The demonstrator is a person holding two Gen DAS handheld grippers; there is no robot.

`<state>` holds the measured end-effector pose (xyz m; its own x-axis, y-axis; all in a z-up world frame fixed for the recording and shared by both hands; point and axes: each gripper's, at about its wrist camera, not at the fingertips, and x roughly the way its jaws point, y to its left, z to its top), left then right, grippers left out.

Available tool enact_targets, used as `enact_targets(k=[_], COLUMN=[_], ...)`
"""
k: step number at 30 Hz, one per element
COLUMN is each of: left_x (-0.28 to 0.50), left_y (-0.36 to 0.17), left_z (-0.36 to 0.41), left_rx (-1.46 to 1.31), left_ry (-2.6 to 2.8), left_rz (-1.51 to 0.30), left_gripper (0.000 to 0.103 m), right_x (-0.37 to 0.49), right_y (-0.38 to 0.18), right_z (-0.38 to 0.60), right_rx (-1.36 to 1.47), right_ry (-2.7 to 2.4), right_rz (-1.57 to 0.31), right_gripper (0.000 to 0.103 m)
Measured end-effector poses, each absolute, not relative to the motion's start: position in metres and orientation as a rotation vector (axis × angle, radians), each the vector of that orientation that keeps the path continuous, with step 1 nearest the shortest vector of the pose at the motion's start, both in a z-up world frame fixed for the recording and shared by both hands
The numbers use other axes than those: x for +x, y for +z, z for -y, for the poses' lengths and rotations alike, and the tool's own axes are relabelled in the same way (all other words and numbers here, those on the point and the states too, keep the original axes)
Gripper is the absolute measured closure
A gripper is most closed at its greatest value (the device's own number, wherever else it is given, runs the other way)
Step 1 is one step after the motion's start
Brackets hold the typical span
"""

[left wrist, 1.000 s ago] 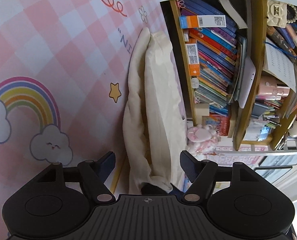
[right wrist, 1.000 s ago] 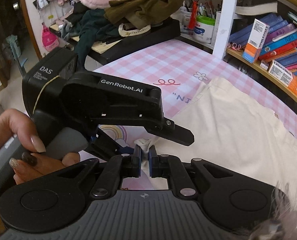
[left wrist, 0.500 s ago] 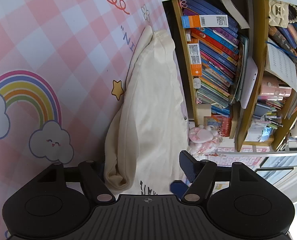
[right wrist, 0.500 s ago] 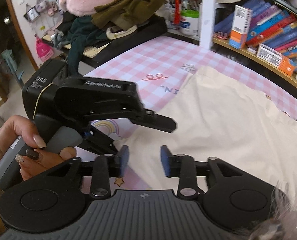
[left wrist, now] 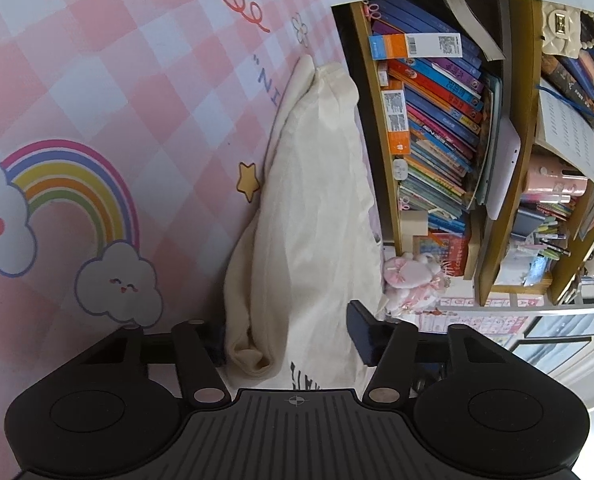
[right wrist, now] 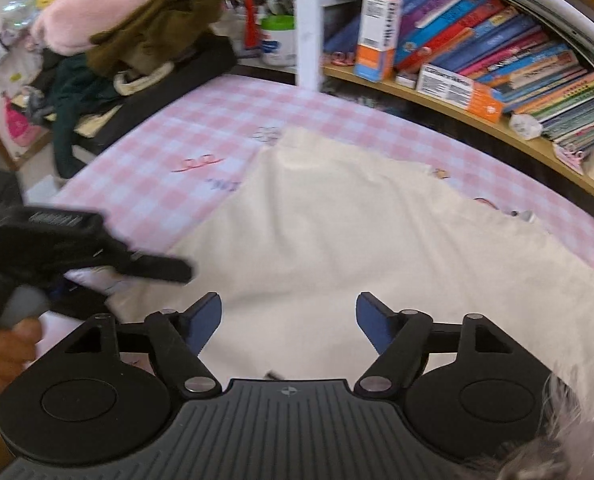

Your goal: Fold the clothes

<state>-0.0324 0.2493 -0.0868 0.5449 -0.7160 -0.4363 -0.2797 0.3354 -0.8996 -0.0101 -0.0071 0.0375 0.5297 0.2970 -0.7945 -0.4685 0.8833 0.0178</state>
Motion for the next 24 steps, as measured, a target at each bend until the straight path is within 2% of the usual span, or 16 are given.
enact_targets(k=[4, 8, 12, 14, 24], left_x=[-0.035, -0.037, -0.039, -0.04, -0.042], left_y=[-0.089, -0.091, -0.093, -0.09, -0.045], left_z=[-0.25, -0.251, -0.251, -0.248, -0.222], left_rx=[-1.229, -1.215, -1.202, -1.168, -0.904], left_ry=[-0.337, -0.316, -0.296, -0.295, -0.41], left_rz=[-1.013, -1.019, -1.021, -1.012, -0.907], left_gripper=[0.066, 0.082, 0.083, 0.09, 0.091], right_x=[0.023, 0.059, 0.093, 0.109, 0.169], right_y=[0.036, 0.038, 0.038, 0.037, 0.014], right_z=[0.002, -0.014, -0.042, -0.059, -0.15], right_rx=[-0.216, -0.235, -0.279, -0.298, -0.454], right_ry=[0.403, 0.37, 0.378, 0.393, 0.42], right_rz=[-0.946, -0.993, -1.023, -1.04, -1.127], right_gripper=[0.018, 0.016, 0.016, 0.016, 0.022])
